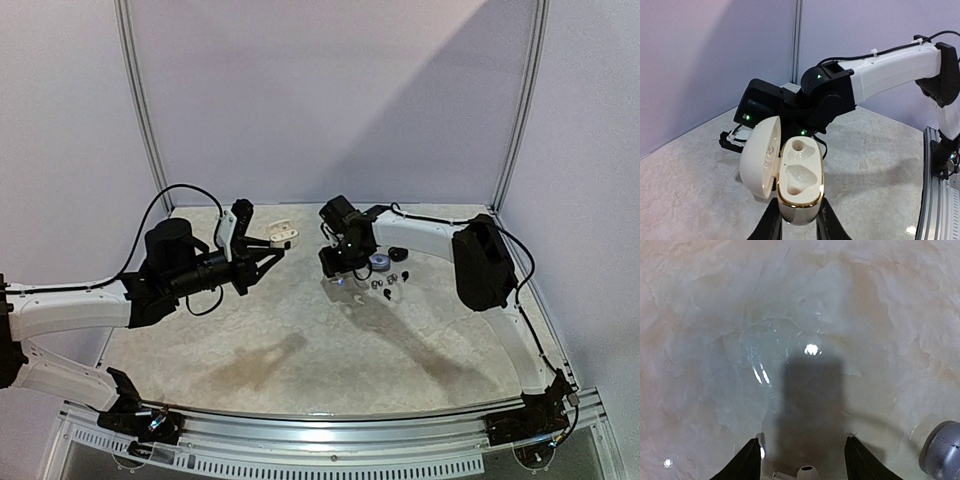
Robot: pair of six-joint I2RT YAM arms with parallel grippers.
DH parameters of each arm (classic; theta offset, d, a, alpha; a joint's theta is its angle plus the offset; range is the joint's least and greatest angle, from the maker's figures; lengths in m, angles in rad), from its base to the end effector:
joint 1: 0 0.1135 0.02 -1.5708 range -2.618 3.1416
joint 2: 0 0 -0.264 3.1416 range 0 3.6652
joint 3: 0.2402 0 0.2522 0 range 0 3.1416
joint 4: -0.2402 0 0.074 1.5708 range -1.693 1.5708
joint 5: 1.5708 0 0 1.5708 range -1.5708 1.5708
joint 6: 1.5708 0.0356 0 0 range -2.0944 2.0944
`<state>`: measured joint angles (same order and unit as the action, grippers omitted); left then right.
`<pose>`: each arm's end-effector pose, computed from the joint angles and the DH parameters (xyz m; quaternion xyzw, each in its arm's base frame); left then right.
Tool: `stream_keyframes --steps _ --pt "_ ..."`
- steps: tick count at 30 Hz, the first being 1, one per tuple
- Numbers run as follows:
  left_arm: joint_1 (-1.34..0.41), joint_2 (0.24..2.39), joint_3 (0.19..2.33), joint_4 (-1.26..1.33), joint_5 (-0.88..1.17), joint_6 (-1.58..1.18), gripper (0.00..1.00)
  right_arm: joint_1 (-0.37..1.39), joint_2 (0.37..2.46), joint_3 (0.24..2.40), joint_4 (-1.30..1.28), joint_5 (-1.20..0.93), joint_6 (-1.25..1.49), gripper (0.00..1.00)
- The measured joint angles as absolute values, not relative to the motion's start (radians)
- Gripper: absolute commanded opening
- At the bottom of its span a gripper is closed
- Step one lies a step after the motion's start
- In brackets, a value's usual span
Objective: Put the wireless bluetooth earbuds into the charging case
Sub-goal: Adjust the right earbud at the center of the board.
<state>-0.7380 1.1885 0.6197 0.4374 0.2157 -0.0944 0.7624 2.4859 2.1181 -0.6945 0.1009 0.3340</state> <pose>0.1932 -0.1860 0.2628 0.3038 0.6868 -0.3390 0.5667 0.3877 0.3653 0.1468 -0.1931 0.9472 0.0893 0.2398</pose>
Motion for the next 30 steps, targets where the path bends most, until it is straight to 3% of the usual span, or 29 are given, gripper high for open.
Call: stream_keyframes --steps 30 --pt "-0.736 1.190 0.619 0.451 0.221 -0.053 0.00 0.774 2.427 2.020 -0.795 0.200 0.227 0.56"
